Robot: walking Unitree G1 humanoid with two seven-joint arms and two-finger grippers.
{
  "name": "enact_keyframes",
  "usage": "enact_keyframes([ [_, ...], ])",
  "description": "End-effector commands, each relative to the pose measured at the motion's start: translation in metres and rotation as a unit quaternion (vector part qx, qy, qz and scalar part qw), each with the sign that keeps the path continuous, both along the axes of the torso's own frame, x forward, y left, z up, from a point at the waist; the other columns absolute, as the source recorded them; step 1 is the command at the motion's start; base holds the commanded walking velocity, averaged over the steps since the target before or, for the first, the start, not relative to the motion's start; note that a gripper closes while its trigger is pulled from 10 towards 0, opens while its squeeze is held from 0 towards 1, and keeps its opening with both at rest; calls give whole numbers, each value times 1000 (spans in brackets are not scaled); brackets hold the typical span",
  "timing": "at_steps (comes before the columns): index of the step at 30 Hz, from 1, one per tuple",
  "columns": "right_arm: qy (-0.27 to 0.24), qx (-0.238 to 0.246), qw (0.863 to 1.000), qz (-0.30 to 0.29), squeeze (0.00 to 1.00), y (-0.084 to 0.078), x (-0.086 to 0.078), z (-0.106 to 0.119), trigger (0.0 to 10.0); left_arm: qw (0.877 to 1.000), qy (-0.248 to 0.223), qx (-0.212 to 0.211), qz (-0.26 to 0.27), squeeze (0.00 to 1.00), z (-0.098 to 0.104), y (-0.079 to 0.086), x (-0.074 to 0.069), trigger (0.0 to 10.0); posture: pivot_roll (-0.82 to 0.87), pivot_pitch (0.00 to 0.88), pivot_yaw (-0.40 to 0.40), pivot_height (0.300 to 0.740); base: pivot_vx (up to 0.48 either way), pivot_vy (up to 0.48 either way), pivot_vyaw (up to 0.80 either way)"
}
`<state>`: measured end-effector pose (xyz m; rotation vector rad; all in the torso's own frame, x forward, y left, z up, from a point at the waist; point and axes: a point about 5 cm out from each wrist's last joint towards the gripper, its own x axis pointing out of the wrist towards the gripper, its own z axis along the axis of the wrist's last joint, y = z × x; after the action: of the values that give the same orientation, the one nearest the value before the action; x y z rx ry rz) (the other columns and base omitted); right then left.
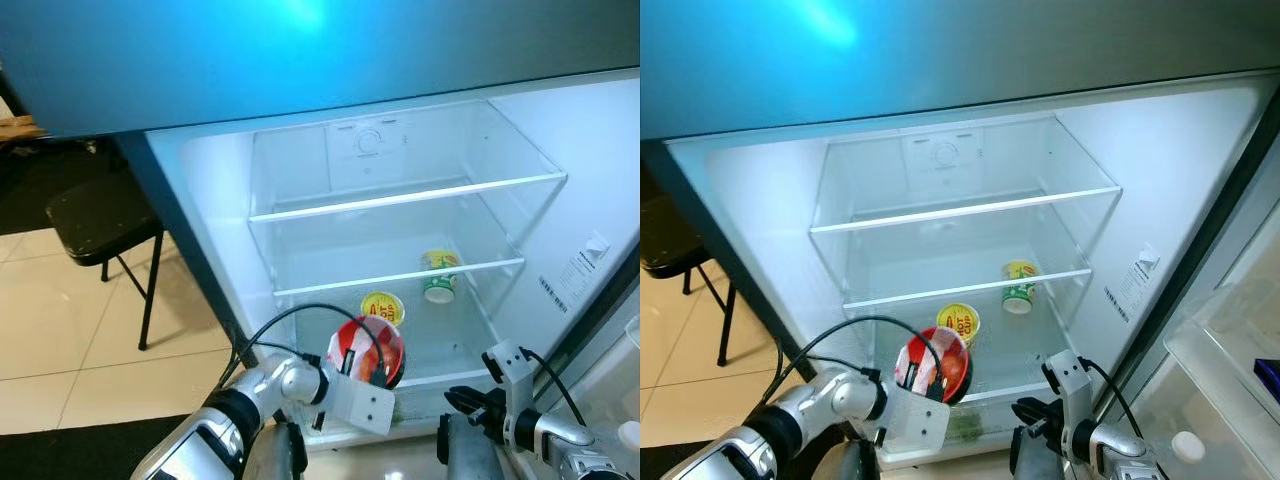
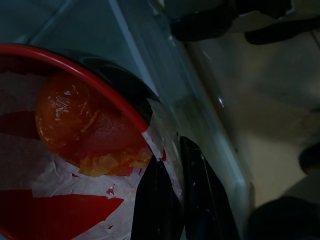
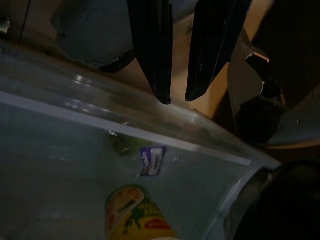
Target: Restocking fridge
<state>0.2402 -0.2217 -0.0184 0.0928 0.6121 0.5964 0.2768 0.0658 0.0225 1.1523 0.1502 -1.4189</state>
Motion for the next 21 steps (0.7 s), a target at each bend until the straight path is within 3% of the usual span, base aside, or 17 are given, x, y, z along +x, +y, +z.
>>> enact_keyframes([
  [1, -4, 10, 1000, 2, 0, 3, 2, 1, 10000, 1000, -11, -3, -10, 0, 7, 1, 4, 10000, -79, 0, 41, 505, 0, 0, 0],
  [10, 5, 22, 999, 29, 0, 8, -4, -1, 10000, 997, -52, -25, -58, 0, 41, -11, 16, 10000, -82, 0, 42, 460, 0, 0, 0],
  [21, 5, 39, 999, 23, 0, 10, -3, -1, 10000, 993, -92, -54, -49, 0, 66, -20, 31, 10000, -82, 0, 42, 440, 0, 0, 0],
])
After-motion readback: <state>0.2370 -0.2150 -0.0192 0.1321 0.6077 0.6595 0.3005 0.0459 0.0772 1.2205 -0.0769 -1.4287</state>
